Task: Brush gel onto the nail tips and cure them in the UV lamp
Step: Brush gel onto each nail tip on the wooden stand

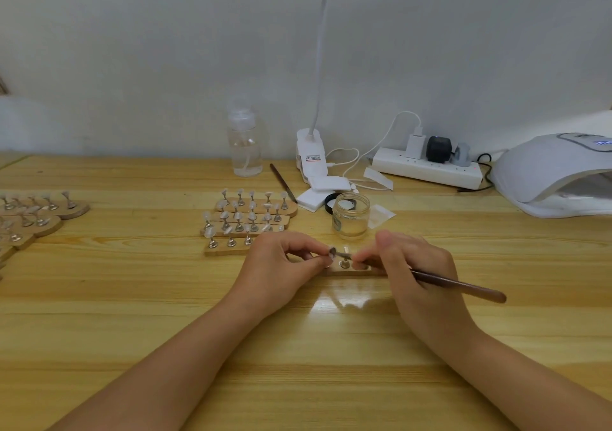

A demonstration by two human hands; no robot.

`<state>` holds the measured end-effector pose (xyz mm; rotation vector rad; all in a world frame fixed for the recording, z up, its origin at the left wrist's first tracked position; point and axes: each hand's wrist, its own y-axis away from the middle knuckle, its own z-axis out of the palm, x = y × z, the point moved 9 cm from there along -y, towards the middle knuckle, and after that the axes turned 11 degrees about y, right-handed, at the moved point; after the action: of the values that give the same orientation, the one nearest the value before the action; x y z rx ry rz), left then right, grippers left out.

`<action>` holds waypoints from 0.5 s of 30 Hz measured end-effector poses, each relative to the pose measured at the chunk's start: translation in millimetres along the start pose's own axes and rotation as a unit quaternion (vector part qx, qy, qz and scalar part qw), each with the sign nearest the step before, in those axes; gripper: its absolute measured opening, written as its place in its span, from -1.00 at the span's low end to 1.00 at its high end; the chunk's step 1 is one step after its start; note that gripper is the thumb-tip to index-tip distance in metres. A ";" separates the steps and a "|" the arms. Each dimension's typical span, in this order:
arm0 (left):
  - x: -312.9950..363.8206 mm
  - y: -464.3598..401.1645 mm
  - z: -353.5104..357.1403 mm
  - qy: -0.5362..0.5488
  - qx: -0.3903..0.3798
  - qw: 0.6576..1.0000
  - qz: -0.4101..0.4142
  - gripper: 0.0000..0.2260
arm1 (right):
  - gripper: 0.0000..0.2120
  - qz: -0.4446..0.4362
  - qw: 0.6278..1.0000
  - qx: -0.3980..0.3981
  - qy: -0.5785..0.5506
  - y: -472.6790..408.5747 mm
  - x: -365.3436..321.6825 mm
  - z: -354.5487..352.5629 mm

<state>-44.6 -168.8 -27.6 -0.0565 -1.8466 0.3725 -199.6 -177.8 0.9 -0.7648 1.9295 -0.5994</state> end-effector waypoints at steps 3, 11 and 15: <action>1.2 0.4 0.9 0.002 -0.003 1.000 0.005 -0.84 | -0.64 -0.004 1.000 0.011 -0.002 1.8 -2.0 -3.4; -0.9 -1.1 1.1 -0.001 -0.001 1.000 0.006 -0.91 | -0.61 -0.003 1.000 0.014 0.003 2.2 -1.8 -3.1; -1.8 -1.4 1.8 -0.003 -0.004 1.000 0.008 -0.91 | -0.63 -0.012 1.000 0.004 0.024 0.8 -2.6 -0.4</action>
<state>-45.6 -170.9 -29.3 -0.0759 -1.8545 0.3769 -199.3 -175.3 2.1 -0.7746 1.9625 -0.6450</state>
